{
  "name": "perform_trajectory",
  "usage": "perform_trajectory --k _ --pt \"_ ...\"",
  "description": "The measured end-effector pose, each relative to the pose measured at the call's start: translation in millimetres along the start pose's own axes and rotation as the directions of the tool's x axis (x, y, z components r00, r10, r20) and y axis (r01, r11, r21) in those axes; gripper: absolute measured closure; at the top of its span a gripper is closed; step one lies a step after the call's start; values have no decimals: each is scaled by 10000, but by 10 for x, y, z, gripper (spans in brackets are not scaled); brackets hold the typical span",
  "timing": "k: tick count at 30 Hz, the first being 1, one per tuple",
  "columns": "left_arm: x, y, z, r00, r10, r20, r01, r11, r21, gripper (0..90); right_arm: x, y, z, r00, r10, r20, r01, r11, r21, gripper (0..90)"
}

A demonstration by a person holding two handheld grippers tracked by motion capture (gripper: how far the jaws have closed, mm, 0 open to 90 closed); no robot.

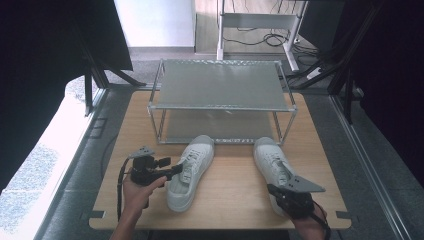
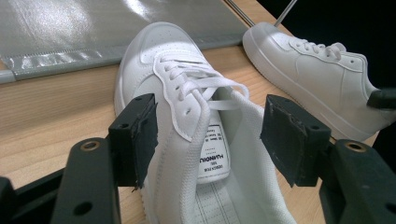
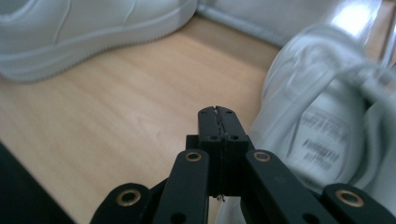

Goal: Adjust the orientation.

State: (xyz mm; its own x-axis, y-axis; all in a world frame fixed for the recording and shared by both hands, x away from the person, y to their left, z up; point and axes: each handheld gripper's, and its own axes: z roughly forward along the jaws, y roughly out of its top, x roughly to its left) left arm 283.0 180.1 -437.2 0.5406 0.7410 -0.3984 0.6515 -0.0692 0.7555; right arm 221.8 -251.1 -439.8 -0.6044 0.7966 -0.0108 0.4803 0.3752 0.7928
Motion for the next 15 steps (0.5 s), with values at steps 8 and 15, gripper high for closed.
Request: perform_trajectory --k 8,15 --pt "7 1 -1 10000 13 -80 -13 10000 54 361 -52 -163 -46 9997 244 55 -245 9994 244 900" --pt "68 -1 -33 9997 -124 -201 124 9999 4 361 -218 -232 -138 9981 555 282 -561 9982 196 900"
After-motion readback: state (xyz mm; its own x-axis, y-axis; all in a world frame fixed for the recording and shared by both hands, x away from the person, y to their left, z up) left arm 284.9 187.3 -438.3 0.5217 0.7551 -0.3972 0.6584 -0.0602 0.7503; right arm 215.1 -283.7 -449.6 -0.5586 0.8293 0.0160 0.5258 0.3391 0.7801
